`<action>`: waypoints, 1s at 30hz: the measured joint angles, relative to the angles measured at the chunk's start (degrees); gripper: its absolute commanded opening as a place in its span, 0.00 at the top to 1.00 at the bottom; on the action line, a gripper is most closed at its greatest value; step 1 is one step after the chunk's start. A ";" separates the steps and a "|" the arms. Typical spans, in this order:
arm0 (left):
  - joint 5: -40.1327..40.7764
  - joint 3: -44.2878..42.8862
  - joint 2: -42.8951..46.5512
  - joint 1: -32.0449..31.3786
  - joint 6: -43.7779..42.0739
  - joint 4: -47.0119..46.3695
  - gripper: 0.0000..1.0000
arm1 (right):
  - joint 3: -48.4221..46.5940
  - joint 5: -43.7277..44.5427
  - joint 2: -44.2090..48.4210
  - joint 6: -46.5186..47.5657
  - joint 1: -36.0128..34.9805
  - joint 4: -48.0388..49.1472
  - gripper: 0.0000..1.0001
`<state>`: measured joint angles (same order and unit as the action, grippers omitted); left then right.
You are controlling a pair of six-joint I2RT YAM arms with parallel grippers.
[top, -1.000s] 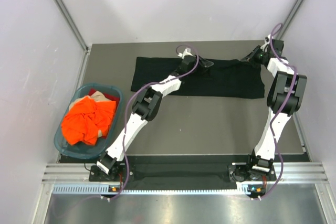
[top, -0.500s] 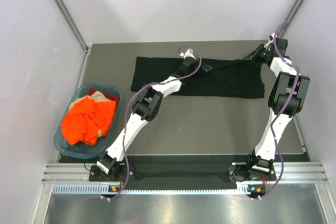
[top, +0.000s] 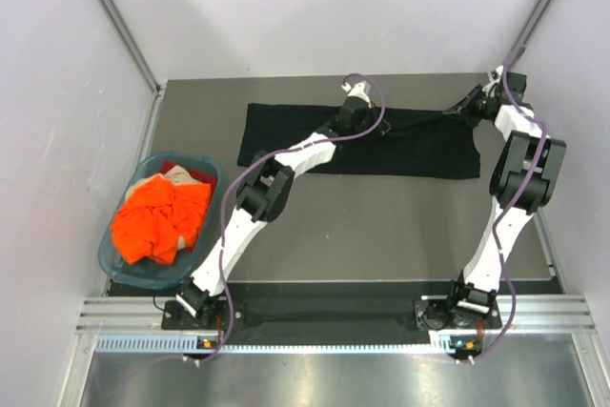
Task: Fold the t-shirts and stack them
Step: Fold the tshirt
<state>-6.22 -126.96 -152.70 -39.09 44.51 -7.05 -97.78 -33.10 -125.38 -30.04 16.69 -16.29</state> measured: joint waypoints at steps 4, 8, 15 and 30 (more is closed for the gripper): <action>1.18 0.00 1.60 -0.74 -4.55 2.47 0.85 | 0.33 -0.44 0.00 -0.02 0.00 -0.07 0.94; 1.68 0.11 2.75 -1.22 -8.02 3.89 0.83 | 0.68 -0.61 0.00 0.07 0.00 -0.11 0.94; 2.21 0.13 4.00 -2.08 -12.24 5.55 0.83 | 1.36 -0.63 0.07 0.76 0.26 -0.85 0.94; 2.86 6.34 9.75 -6.47 -19.80 8.52 0.83 | 3.32 -0.63 1.14 2.14 3.74 -2.23 0.93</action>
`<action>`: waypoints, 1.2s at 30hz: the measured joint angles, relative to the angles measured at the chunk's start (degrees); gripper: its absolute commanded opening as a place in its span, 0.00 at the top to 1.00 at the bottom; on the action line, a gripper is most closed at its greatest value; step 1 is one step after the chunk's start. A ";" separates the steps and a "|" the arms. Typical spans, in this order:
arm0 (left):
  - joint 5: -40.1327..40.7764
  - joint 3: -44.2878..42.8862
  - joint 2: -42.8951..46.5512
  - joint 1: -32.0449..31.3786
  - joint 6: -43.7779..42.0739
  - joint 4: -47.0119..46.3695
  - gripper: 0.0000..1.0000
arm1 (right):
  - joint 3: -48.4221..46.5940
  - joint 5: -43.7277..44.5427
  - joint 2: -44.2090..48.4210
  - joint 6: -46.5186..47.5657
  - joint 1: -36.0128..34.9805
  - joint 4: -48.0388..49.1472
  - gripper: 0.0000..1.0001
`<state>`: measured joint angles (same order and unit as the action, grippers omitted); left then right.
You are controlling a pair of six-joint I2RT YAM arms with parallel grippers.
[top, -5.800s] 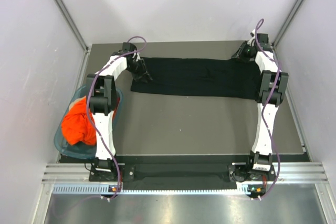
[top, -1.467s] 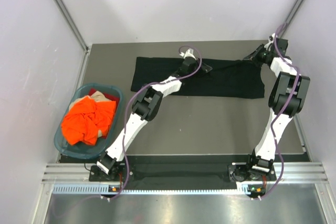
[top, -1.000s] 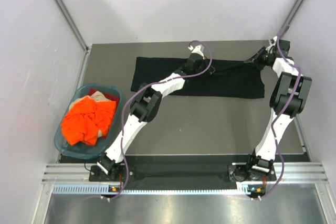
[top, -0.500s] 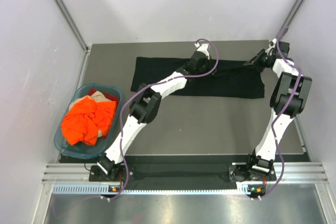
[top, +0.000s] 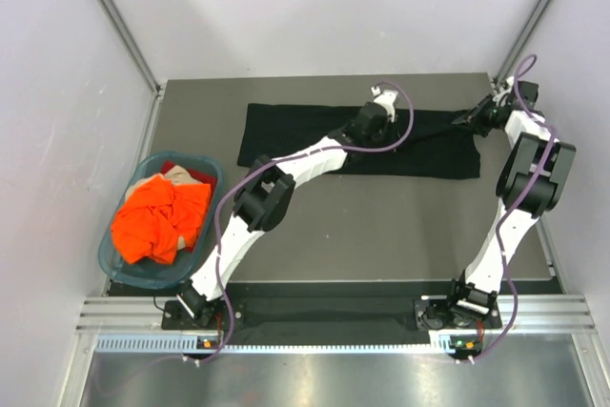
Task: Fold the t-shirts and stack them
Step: Fold the tshirt
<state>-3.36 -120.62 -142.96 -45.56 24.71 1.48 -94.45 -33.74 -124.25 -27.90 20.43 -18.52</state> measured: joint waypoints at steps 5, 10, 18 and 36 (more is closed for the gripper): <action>-0.31 2.67 0.90 -1.38 -0.92 0.31 0.76 | 0.46 -0.02 0.22 0.81 0.46 -0.44 0.91; -1.81 4.81 1.44 -2.12 -1.31 1.46 0.64 | 1.36 0.04 0.31 1.97 1.29 -1.01 0.87; -1.97 12.50 7.41 -1.14 -3.02 3.58 0.54 | 1.92 4.81 0.96 5.35 2.60 -4.24 0.64; -13.75 2.43 1.09 7.15 0.72 -4.59 0.36 | -15.80 -5.29 -7.04 4.83 -1.70 0.52 0.50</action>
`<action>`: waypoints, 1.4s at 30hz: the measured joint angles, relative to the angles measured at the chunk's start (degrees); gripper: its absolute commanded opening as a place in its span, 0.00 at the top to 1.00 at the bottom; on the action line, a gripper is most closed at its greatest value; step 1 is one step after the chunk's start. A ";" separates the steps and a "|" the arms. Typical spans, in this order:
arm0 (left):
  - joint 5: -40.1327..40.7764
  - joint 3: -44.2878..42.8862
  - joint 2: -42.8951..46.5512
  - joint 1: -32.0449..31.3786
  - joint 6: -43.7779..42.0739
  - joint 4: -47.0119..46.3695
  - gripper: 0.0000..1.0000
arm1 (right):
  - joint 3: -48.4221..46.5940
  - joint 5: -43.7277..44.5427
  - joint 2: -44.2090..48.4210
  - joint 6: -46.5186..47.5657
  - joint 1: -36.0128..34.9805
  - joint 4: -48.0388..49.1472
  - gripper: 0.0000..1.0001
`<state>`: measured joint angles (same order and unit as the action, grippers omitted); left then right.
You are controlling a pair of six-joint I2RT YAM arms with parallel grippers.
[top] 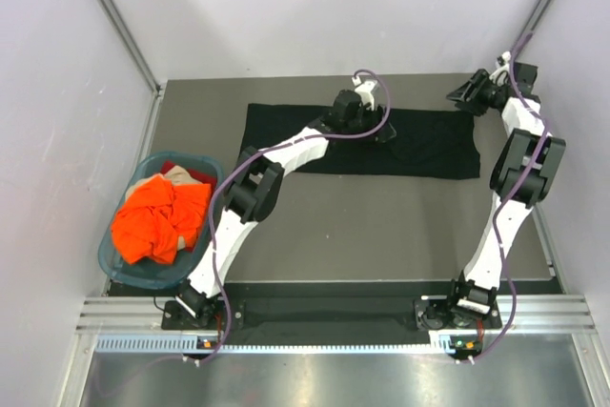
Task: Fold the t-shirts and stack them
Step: Fold the tshirt
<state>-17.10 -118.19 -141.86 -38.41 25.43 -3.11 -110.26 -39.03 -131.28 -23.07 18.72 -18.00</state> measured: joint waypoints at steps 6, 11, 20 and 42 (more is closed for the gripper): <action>-1.73 -0.31 -4.98 0.28 1.22 -1.09 0.40 | -1.20 -1.66 -5.66 0.15 -0.24 -0.55 0.52; -2.16 -0.33 -6.16 0.35 2.34 -2.19 0.44 | -1.14 -1.86 -6.16 1.77 -0.59 -1.73 0.54; -1.27 -2.29 -7.30 0.33 3.82 -1.53 0.56 | 1.53 -1.75 -6.14 3.56 -0.98 -2.16 0.59; -1.51 -4.61 -8.70 0.26 5.97 -0.17 0.75 | 1.64 -2.89 -6.16 2.97 -0.98 -1.33 0.70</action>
<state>-18.61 -122.80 -150.56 -38.15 31.40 -3.29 -108.62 -41.91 -137.45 -20.10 17.74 -19.33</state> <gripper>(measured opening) 0.245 0.282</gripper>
